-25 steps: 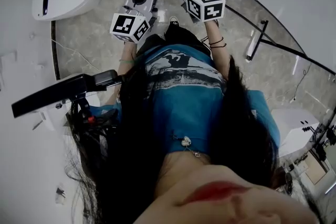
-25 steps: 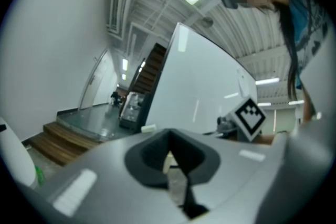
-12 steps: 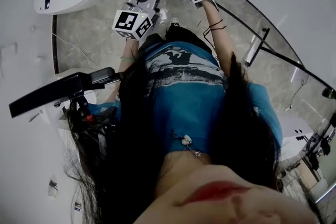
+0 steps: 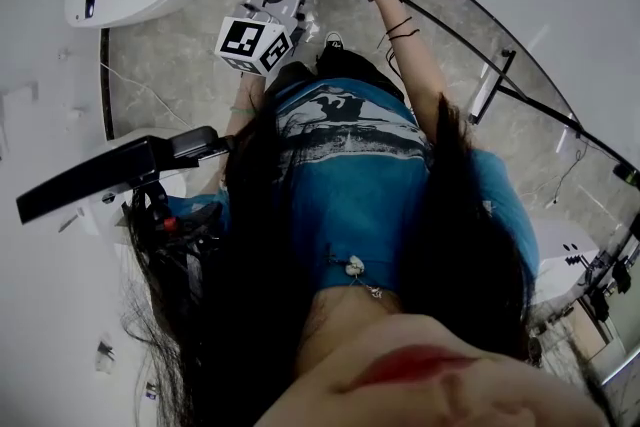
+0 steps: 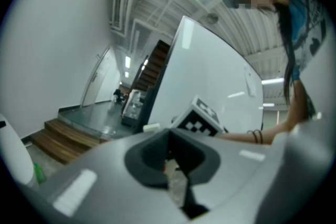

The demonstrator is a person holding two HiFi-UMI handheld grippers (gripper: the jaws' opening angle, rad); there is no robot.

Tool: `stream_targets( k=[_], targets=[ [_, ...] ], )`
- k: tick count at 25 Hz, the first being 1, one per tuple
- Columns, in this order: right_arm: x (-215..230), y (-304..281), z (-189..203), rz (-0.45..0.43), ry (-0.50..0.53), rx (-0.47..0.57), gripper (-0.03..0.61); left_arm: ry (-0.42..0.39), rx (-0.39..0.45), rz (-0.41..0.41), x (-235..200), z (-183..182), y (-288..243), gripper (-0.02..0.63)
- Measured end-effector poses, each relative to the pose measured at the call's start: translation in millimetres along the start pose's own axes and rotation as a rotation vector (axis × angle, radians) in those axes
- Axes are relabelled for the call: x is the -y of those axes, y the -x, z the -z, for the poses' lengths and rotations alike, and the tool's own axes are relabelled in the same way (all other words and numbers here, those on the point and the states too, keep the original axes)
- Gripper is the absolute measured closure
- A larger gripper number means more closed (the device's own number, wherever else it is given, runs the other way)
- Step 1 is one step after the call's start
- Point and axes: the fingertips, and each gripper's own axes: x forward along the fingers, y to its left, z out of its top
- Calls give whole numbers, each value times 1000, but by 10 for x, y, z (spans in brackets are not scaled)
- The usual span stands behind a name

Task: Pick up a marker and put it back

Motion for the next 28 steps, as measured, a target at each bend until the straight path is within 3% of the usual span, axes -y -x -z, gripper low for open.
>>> stream_targets(
  k=[6, 14, 23, 28],
  targets=[
    [68, -47, 47, 9, -14, -27, 472, -3, 2, -3, -27, -2, 11, 611],
    [181, 100, 36, 36, -48, 39, 485, -3, 8, -19, -75, -38, 15, 611],
    [527, 870, -303, 131, -210, 301, 508, 9, 0, 5, -26, 34, 43, 611],
    [615, 1360, -467, 171, -226, 402, 509, 8, -9, 42, 67, 62, 14, 611]
  ],
)
